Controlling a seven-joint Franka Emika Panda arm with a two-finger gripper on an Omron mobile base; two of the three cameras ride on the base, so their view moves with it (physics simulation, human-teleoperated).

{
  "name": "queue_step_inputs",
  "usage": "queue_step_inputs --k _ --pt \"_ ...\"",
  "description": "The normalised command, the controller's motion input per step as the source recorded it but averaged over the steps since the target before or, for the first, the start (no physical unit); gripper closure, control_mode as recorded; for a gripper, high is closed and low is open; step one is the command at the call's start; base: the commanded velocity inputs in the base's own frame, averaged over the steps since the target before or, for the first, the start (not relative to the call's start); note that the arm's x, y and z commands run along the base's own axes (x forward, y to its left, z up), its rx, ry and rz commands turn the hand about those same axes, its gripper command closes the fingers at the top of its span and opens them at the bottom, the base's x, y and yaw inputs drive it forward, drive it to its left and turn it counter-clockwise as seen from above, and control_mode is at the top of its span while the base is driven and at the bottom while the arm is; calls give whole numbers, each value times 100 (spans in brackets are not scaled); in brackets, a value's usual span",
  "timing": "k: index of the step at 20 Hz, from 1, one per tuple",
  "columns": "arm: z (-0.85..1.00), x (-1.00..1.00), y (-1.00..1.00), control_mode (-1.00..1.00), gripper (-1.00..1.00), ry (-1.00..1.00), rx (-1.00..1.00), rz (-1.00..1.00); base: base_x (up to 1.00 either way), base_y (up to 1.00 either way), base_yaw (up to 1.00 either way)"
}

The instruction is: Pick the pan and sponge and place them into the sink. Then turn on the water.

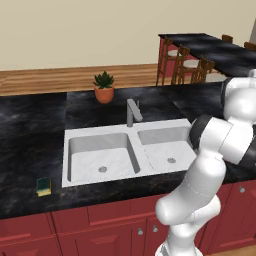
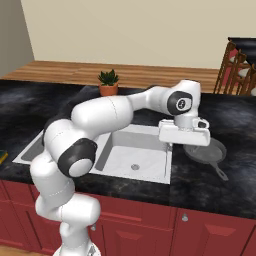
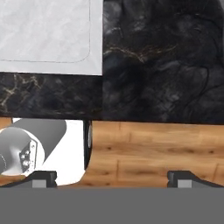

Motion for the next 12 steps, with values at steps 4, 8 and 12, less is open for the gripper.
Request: queue_step_inputs --k 4,8,12 --pt "-6 5 -20 -100 -100 4 1 0 0 0 0" --pt "-8 5 -18 -100 -100 4 1 0 0 0 0" --pt "-12 8 -19 -100 -100 3 1 1 0 0 0"
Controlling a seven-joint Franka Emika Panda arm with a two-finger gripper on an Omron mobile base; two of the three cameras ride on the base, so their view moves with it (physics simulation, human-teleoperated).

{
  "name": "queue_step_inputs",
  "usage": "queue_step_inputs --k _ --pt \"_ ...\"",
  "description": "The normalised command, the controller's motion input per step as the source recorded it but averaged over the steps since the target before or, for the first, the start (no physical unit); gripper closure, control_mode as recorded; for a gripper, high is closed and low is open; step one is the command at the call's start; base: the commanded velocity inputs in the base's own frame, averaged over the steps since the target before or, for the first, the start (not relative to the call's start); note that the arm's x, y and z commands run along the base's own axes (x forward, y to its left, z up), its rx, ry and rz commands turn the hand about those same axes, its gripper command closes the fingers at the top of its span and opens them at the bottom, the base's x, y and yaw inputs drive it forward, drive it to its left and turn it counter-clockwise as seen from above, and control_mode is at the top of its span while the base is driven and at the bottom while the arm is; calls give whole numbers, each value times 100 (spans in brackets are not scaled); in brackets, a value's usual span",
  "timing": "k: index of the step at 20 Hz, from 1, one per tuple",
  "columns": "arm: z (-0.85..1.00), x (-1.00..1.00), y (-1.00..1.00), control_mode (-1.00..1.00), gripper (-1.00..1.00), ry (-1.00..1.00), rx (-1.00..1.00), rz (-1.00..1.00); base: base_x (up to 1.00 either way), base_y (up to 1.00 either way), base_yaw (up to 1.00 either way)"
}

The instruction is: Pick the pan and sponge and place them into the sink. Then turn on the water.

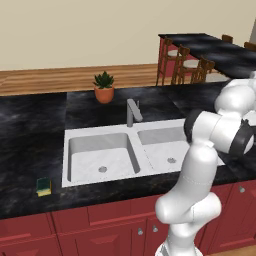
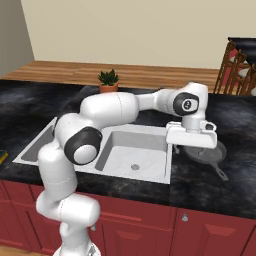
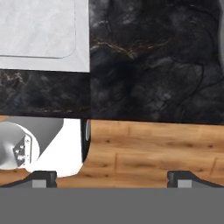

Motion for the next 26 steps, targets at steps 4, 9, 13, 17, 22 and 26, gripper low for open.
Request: queue_step_inputs --k 4,9,13,17,22,26 --pt "-13 5 -18 -100 -100 1 1 2 0 0 0" --pt "-13 4 -20 -100 -100 1 1 1 0 0 0" --pt "-12 6 -17 -100 -100 -1 2 1 0 0 0" --pt "-12 10 -11 -100 -100 -3 3 3 0 0 0" --pt "-12 13 -9 -100 -100 -2 1 4 0 0 0" --pt "-15 10 -9 -100 -100 -2 0 4 0 0 0"
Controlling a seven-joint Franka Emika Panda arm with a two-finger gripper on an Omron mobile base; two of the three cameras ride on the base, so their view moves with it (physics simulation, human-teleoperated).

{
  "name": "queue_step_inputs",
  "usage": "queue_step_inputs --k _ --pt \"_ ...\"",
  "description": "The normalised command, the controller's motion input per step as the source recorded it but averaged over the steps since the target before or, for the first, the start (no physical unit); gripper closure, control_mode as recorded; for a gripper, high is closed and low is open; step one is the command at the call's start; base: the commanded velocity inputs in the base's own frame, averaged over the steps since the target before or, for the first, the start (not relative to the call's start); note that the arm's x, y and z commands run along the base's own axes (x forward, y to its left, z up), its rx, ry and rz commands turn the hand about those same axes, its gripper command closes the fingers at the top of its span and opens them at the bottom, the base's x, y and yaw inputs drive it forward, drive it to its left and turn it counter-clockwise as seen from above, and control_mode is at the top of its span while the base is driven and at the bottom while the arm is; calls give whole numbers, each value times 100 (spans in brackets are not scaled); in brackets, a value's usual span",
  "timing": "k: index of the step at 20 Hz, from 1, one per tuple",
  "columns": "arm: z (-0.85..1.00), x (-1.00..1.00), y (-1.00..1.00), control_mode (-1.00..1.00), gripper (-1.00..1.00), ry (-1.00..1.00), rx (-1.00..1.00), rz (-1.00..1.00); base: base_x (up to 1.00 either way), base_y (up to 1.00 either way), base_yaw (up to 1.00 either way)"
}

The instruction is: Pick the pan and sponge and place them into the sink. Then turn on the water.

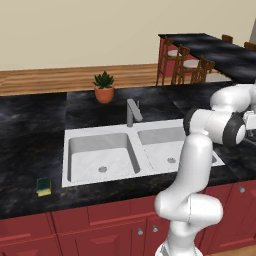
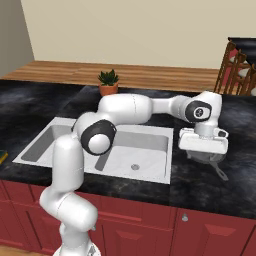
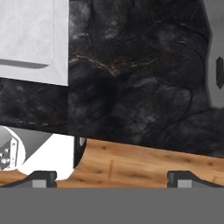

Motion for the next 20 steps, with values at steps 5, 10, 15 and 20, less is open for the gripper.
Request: queue_step_inputs --k 5,10,15,20 --pt "-15 10 -9 -100 -100 -2 0 4 0 0 0" --pt "-17 9 -10 -100 -100 -3 0 4 0 0 0" --pt "-13 9 -14 -100 -100 -3 0 4 0 0 0" --pt "-11 8 -14 -100 -100 -3 1 4 0 0 0"
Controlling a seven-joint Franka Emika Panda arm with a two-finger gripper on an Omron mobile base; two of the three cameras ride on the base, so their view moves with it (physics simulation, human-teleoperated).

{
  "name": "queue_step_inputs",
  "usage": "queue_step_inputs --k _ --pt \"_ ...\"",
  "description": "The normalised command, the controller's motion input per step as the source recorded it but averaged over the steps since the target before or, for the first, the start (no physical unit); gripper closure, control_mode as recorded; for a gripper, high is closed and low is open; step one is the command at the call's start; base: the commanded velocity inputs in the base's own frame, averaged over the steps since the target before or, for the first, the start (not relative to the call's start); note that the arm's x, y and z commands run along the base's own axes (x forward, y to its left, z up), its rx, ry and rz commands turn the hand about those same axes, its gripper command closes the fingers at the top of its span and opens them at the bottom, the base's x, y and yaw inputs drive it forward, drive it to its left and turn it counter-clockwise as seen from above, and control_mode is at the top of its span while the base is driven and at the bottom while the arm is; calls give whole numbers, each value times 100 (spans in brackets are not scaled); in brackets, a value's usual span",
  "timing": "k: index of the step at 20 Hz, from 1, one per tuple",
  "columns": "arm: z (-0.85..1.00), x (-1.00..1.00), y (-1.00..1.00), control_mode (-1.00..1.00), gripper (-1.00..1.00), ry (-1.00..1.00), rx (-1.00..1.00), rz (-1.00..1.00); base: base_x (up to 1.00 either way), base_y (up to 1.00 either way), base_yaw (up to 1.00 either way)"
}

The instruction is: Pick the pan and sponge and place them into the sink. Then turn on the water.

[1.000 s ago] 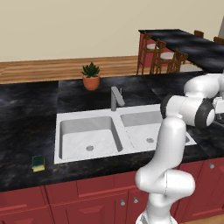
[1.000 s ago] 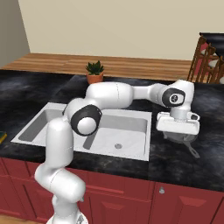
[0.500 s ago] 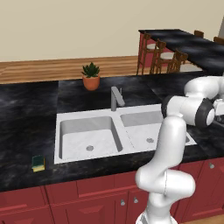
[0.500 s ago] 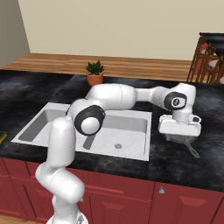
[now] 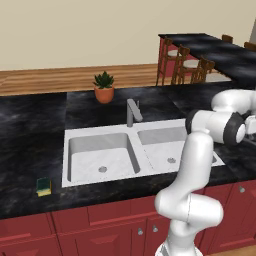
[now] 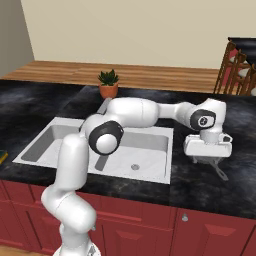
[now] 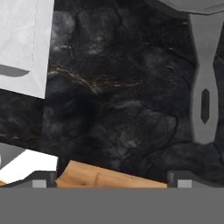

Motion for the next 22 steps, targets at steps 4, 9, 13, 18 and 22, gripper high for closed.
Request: queue_step_inputs --k 4,9,13,18,22 --pt "-10 11 -13 -100 -100 -3 1 5 0 0 0" --pt "-11 11 -11 -100 -100 -2 1 4 0 0 0" --pt "-11 11 -10 -100 -100 -2 1 4 0 0 0" --pt "-10 10 -12 -100 -100 -1 2 4 0 0 0" --pt "-10 9 -11 -100 -100 -1 2 4 0 0 0"
